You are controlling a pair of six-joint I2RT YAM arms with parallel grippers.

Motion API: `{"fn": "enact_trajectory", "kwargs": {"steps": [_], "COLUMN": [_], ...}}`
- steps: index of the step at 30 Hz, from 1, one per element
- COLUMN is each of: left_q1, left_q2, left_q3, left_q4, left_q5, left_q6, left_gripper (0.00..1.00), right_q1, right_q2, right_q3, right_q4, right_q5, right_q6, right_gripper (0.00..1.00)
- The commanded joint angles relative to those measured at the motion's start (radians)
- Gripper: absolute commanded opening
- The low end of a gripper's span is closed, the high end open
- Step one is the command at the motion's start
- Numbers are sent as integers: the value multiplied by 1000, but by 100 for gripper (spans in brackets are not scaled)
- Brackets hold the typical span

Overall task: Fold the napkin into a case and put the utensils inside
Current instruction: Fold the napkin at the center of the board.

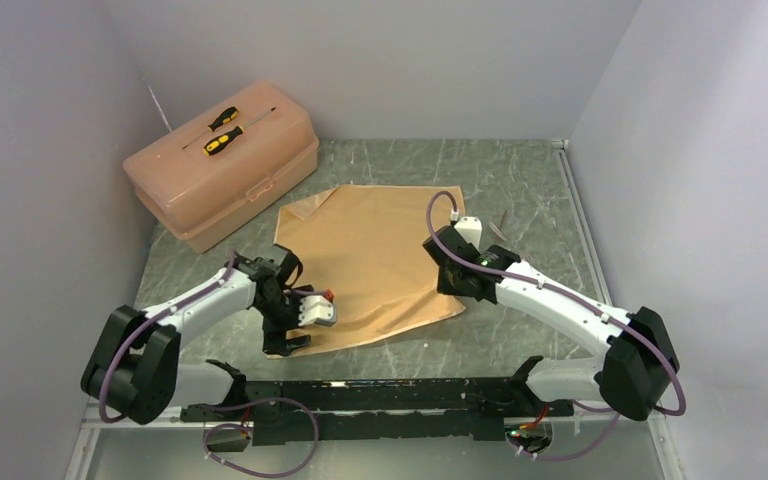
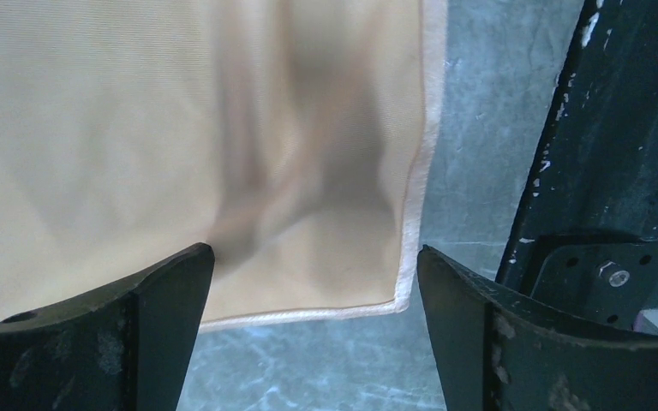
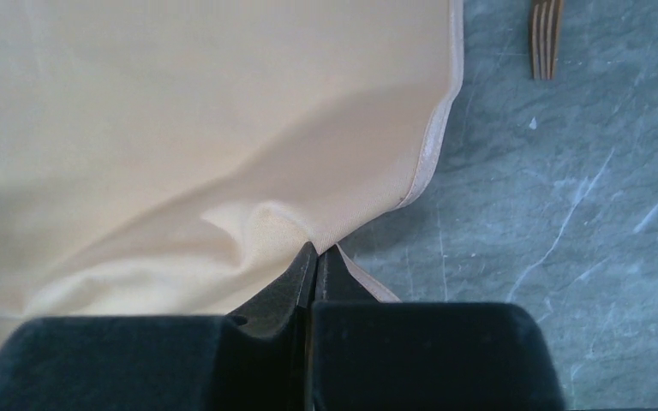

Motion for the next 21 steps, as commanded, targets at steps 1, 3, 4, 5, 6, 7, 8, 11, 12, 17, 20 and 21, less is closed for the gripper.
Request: {"fn": "enact_trajectory", "kwargs": {"steps": [1,3,4,5,6,7,8,11,12,17,20,21], "left_q1": [-19,-19,-19,-19,-20,-22,-26,-35,-37,-38,-43,-45], "left_q2": [69,94,100,106,110,113,115,106,97,-8,-55,-68], "left_q3": [-52,-57,-58,-57,-53,-44,-33,3,17,67,112,124], "left_q4": [140,196,221,243,254,253,240,175,134,-58,-186,-224], "left_q5": [-62,-93,-101,-104,-104,-101,-96,-69,-51,59,103,111], "left_q6": [-20,-31,-35,-42,-49,-59,-71,-94,-95,-59,-31,-25], "left_gripper": [95,89,84,75,64,55,43,5,3,3,3,3], "right_q1": [-35,-45,-47,-50,-52,-55,-56,-58,-58,-53,-43,-40], "right_q2": [6,13,14,12,7,1,-5,-27,-32,-69,-130,-144], "right_q3": [49,55,58,59,58,58,57,58,60,89,82,79], "right_q4": [45,45,41,40,38,33,23,-26,-51,-206,-286,-313], "right_q5": [1,-3,-3,-2,-3,-3,-3,-17,-26,-101,-140,-150], "right_q6": [-33,-41,-45,-47,-51,-52,-52,-55,-58,-82,-79,-72], "right_gripper": [0,0,0,0,0,0,0,0,0,0,0,0]}}
